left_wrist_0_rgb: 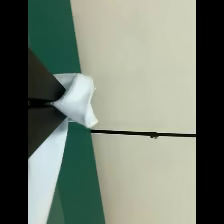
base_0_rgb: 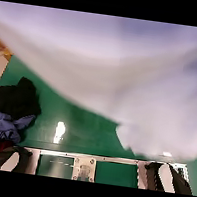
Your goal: Fold the shirts.
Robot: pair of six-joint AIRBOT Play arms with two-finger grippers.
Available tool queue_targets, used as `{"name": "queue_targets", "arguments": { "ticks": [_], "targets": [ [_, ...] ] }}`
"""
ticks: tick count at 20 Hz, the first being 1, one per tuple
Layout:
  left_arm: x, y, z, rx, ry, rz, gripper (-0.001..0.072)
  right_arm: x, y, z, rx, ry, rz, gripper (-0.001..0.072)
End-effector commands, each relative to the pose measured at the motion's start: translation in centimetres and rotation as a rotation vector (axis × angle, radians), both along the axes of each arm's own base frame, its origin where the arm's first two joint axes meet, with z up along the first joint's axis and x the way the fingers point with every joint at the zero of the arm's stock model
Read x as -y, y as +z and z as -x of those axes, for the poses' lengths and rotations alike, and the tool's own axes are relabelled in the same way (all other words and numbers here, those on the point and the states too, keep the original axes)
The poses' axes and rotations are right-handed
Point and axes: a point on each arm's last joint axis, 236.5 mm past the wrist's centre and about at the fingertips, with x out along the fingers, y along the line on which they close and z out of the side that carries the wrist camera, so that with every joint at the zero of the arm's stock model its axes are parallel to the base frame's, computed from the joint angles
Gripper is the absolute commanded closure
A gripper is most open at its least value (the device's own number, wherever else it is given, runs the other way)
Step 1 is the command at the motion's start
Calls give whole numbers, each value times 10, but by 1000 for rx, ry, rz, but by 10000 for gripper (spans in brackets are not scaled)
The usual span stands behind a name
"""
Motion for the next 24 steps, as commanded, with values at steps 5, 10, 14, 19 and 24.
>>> {"name": "queue_targets", "arguments": {
  "ticks": [5, 10, 14, 19, 24],
  "targets": [
    [25, -240, -165, -552, -225, 276, 685, 46, -225, -134, -385, 151, -245, 697],
    [-2, -451, -260, -859, -97, 478, 685, 63, -460, -222, -746, 82, -391, 696],
    [4, -543, -299, -990, -84, 666, 685, 66, -553, -278, -890, 138, -520, 697],
    [-10, -541, -338, -885, -24, 657, 685, 70, -561, -335, -885, 234, -529, 697],
    [15, -561, -310, -1020, -86, 554, 685, 78, -556, -317, -939, 281, -433, 699]
  ]
}}
